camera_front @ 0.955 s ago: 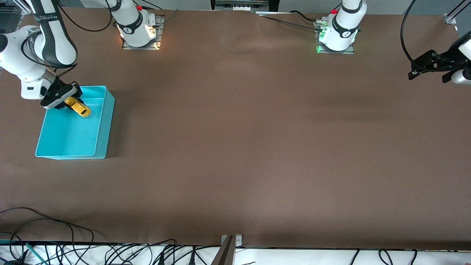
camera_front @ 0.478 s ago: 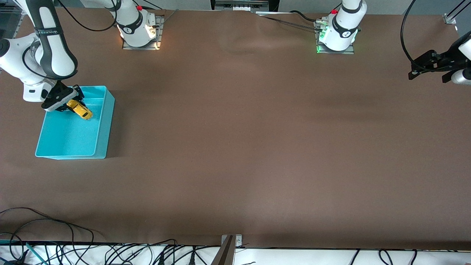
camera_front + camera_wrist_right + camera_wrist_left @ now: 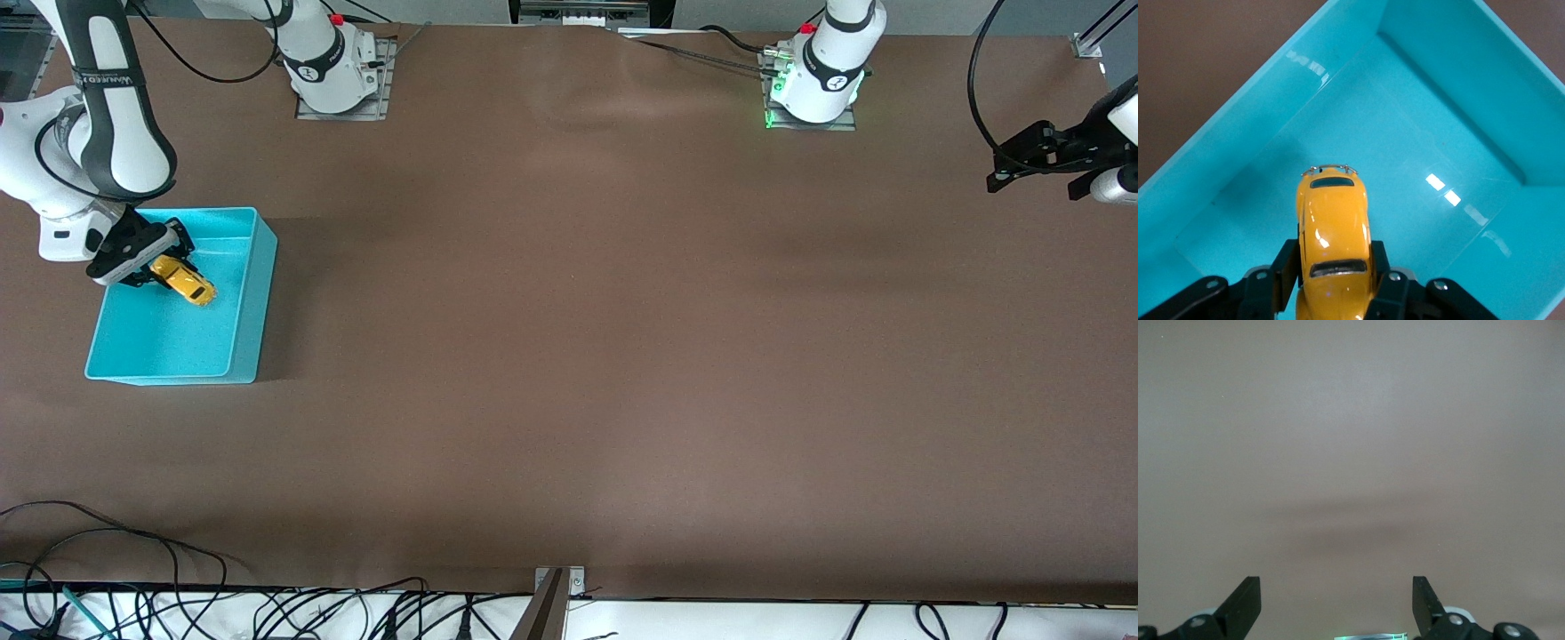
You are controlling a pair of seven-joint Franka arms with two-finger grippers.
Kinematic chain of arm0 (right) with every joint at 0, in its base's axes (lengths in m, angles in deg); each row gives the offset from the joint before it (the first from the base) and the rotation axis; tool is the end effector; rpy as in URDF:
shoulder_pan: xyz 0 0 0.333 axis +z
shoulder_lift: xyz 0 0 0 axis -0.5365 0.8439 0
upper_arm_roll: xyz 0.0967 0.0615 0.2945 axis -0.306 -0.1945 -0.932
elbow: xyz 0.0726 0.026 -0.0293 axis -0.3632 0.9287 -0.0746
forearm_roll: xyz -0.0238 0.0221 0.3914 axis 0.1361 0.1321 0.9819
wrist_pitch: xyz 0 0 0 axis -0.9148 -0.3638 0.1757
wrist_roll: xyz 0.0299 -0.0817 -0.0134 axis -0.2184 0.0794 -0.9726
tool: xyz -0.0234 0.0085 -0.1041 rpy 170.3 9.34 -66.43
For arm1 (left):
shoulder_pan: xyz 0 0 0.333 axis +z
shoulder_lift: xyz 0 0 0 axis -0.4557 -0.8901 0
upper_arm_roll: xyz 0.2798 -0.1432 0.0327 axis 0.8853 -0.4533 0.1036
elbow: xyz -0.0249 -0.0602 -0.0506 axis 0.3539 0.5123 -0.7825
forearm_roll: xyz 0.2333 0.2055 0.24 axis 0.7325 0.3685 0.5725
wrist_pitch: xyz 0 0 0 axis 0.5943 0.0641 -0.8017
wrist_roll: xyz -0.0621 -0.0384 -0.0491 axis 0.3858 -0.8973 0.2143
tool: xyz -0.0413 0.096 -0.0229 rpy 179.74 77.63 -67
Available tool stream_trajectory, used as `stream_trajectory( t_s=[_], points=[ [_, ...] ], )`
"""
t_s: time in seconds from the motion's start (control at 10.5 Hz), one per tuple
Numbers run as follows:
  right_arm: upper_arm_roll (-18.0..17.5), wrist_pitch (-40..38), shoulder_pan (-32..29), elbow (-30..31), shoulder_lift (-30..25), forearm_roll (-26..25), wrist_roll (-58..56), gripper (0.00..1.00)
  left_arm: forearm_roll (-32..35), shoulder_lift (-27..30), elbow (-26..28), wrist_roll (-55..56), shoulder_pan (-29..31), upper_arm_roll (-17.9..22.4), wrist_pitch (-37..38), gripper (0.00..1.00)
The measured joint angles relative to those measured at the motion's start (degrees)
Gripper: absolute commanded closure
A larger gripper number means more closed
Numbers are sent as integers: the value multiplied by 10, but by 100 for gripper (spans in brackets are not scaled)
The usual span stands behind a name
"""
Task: Wind up and store yellow beetle car
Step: 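Lower the car into the turquoise bin and open the right gripper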
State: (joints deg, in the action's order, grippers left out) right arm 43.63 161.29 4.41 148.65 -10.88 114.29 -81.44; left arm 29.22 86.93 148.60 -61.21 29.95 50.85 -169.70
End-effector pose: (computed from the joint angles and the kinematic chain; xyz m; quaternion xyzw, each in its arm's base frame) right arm 0.4724 -0.1725 0.2785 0.9180 0.3902 0.0709 0.0093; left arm 0.5273 0.0159 0.6320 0.9985 -0.0376 -0.0389 0.0045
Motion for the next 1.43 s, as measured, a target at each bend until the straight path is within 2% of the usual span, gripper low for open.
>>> stream_trajectory(
  t_s=[0.38,0.48,0.76,0.96,1.15,1.43],
  points=[
    [0,-9,-3,-10,6,4,-4,100,0,0,0,0,0,0,0,0],
    [-11,-10,-18,-13,10,4,-6,100,0,0,0,0,0,0,0,0],
    [-145,-11,-156,-41,36,4,-17,100,0,0,0,0,0,0,0,0],
    [-204,-12,-220,-55,60,4,-28,100,0,0,-1,0,0,0,0,0],
    [-237,-12,-264,-63,73,5,-47,100,0,0,-1,0,0,0,0,0],
    [-240,-35,-282,-65,82,21,-59,100,0,0,-1,0,0,0,0,0]
  ],
)
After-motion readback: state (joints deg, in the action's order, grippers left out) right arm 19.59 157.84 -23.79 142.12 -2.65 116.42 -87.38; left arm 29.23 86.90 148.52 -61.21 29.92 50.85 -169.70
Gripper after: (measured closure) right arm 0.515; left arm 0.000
